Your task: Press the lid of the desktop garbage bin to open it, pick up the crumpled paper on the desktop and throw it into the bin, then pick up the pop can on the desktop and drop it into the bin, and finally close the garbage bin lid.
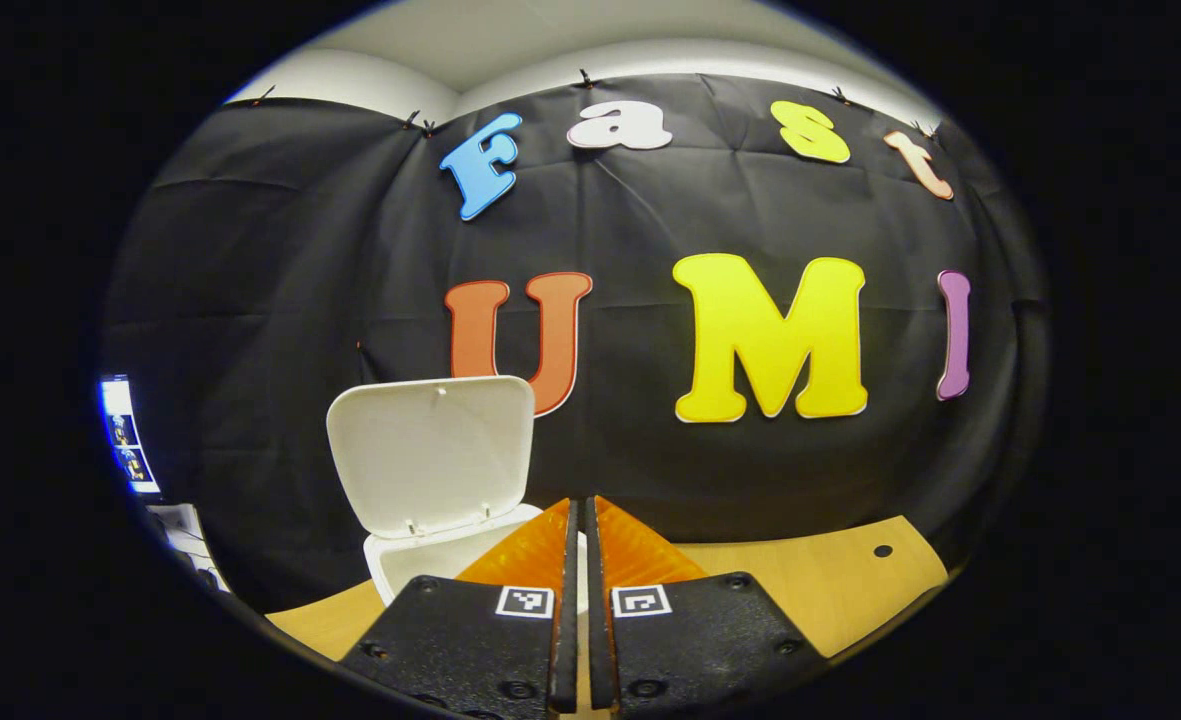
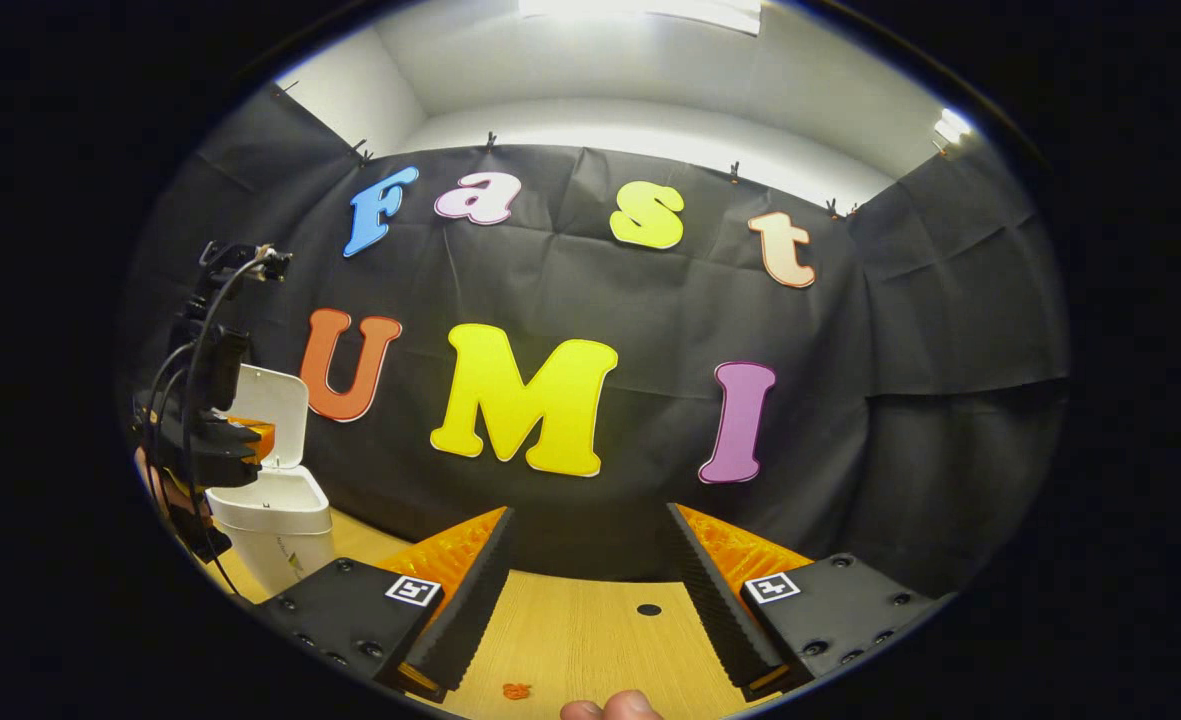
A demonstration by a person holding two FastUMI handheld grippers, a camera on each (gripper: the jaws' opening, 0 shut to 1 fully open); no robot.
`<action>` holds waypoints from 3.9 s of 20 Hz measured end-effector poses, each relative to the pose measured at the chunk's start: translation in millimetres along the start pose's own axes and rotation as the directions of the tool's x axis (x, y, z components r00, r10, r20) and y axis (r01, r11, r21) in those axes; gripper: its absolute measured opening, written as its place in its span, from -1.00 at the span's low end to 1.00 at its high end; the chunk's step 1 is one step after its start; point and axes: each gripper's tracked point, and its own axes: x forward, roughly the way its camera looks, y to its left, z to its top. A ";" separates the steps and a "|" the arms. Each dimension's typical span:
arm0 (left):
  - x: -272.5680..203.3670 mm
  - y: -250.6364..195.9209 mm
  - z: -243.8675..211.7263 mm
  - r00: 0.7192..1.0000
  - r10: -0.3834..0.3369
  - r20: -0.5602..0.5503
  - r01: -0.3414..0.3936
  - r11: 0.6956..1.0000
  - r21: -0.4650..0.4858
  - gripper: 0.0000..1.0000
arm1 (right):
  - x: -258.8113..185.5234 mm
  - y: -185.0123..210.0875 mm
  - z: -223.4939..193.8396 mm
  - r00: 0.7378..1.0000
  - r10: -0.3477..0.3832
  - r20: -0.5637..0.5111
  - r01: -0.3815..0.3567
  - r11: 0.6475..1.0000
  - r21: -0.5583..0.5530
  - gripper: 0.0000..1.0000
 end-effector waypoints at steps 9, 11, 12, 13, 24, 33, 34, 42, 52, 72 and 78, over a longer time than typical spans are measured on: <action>-55.5 -52.2 43.7 0.972 -0.200 0.121 0.201 0.980 0.003 -0.14 | 1.3 -18.2 3.7 1.000 -0.023 -0.003 0.023 0.998 0.060 0.84; -65.3 -62.1 43.3 0.965 -0.231 0.125 0.234 0.972 -0.006 0.24 | 1.4 -25.0 -1.7 0.999 -0.041 -0.017 0.042 0.997 0.070 0.88; -69.0 -63.2 42.3 0.963 -0.238 0.128 0.241 0.971 -0.003 0.48 | 1.3 -28.3 -3.9 0.999 -0.046 -0.024 0.048 0.996 0.074 0.87; -72.4 -65.4 40.9 0.961 -0.244 0.133 0.247 0.969 -0.004 0.72 | 0.7 -30.2 -6.8 0.998 -0.046 -0.030 0.049 0.995 0.082 0.87; -99.7 -85.9 2.0 0.953 -0.297 0.051 0.297 0.955 0.022 0.94 | 2.6 -15.1 -78.3 0.980 0.095 -0.177 -0.069 0.987 0.143 0.84; -113.9 -76.1 -24.1 0.963 -0.266 -0.028 0.267 0.963 0.034 0.94 | 1.4 4.7 -196.0 0.904 0.199 -0.379 -0.164 0.979 0.124 0.89; -114.7 -73.2 -24.7 0.965 -0.259 -0.031 0.260 0.965 0.033 0.93 | 2.1 7.4 -209.5 0.894 0.208 -0.397 -0.176 0.978 0.116 0.89; -121.7 -48.2 -25.0 0.981 -0.187 -0.057 0.190 0.981 0.041 0.94 | 0.2 35.4 -319.2 0.758 0.278 -0.590 -0.236 0.960 0.149 0.89; -133.0 -15.1 -43.2 0.988 -0.098 -0.123 0.102 0.994 0.026 0.94 | 15.4 60.2 -405.1 0.629 0.274 -0.727 -0.245 0.958 0.149 0.89; -131.6 23.0 -54.5 0.985 -0.001 -0.175 0.004 1.000 0.015 0.94 | 17.2 95.5 -453.8 0.485 0.295 -0.823 -0.314 0.937 0.151 -0.11; -132.7 27.3 -51.7 0.986 0.003 -0.168 -0.002 1.000 0.003 0.94 | 12.1 100.4 -451.0 0.443 0.328 -0.835 -0.310 0.929 0.200 -0.45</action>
